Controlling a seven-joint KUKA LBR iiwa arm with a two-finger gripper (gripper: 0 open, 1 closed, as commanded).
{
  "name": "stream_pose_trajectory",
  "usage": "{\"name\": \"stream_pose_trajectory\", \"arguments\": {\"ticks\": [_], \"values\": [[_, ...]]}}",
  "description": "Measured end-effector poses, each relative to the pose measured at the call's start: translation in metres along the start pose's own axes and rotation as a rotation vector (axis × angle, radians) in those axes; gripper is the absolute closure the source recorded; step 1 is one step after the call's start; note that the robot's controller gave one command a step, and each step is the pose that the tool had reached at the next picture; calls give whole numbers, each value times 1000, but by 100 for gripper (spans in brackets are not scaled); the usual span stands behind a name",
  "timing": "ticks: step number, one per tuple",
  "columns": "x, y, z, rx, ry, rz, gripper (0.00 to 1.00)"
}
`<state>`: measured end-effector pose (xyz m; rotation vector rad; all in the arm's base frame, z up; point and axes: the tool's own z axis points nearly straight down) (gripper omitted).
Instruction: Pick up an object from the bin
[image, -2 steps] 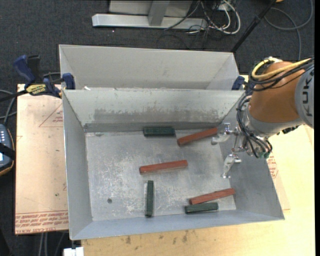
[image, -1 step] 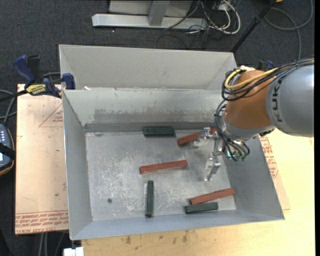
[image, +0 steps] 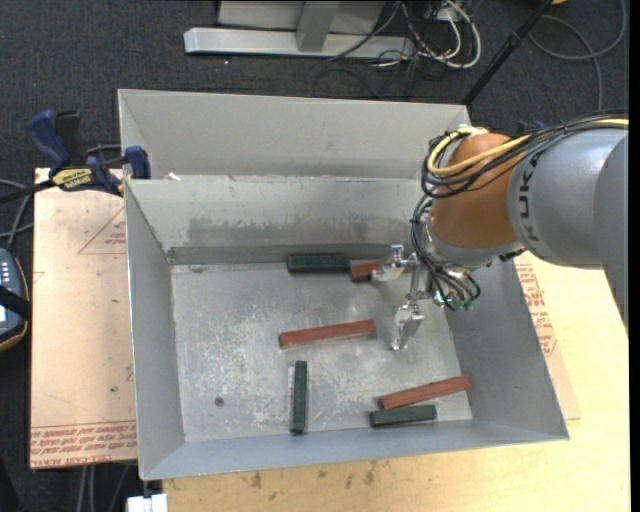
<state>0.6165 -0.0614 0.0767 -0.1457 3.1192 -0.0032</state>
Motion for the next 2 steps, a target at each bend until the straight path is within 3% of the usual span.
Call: {"name": "stream_pose_trajectory", "arguments": {"ticks": [1,2], "values": [[2,28,-26,-3,17,16,0],[9,57,-2,-1,6,29,100]]}}
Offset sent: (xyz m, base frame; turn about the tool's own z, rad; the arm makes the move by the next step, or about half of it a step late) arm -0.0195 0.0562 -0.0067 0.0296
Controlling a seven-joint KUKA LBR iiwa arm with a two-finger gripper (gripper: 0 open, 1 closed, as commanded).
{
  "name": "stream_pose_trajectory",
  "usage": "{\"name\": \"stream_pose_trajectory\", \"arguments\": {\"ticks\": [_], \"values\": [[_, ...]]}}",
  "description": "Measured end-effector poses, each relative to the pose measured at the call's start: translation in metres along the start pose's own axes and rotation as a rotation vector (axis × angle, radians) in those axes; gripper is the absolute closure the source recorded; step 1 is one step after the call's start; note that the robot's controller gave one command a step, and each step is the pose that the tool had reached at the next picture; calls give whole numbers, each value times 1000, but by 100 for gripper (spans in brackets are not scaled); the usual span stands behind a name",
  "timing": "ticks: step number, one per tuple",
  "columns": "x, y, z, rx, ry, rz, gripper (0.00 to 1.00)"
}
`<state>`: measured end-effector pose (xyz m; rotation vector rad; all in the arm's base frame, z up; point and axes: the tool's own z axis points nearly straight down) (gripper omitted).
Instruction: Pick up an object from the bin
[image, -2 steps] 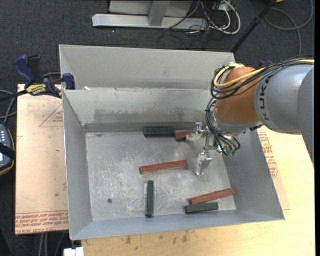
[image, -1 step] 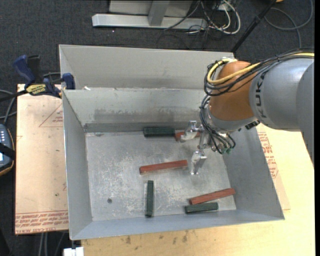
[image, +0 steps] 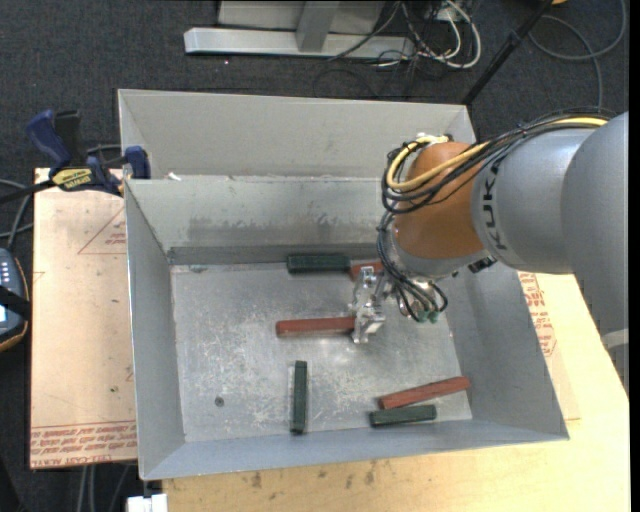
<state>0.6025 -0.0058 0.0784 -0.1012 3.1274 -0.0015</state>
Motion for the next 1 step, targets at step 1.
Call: {"name": "stream_pose_trajectory", "arguments": {"ticks": [1], "values": [[0,0,0,0,0,0,100]]}}
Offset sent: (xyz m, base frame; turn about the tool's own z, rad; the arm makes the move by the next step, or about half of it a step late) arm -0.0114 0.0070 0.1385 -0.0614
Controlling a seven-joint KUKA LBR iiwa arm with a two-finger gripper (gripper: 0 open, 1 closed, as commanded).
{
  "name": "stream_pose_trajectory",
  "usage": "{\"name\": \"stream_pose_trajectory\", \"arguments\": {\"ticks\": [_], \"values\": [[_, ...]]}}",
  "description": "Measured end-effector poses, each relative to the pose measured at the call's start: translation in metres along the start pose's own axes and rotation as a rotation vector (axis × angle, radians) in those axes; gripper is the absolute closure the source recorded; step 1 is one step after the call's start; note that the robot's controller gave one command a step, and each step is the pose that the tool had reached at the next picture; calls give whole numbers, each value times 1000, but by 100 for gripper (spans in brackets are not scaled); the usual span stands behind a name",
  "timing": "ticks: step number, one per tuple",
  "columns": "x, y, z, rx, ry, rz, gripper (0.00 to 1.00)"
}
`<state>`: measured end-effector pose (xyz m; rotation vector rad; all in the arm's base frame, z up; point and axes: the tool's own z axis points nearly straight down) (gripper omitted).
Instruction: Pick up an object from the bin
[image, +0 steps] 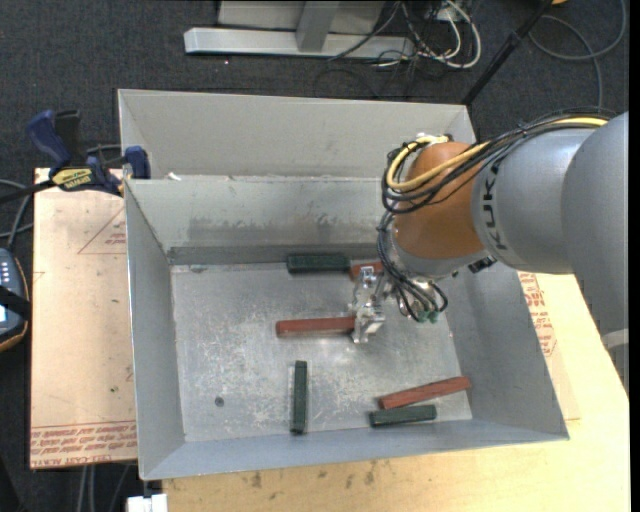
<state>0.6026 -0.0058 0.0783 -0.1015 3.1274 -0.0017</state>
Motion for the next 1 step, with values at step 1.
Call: {"name": "stream_pose_trajectory", "arguments": {"ticks": [1], "values": [[8,8,-139,-2,7,-60,100]]}}
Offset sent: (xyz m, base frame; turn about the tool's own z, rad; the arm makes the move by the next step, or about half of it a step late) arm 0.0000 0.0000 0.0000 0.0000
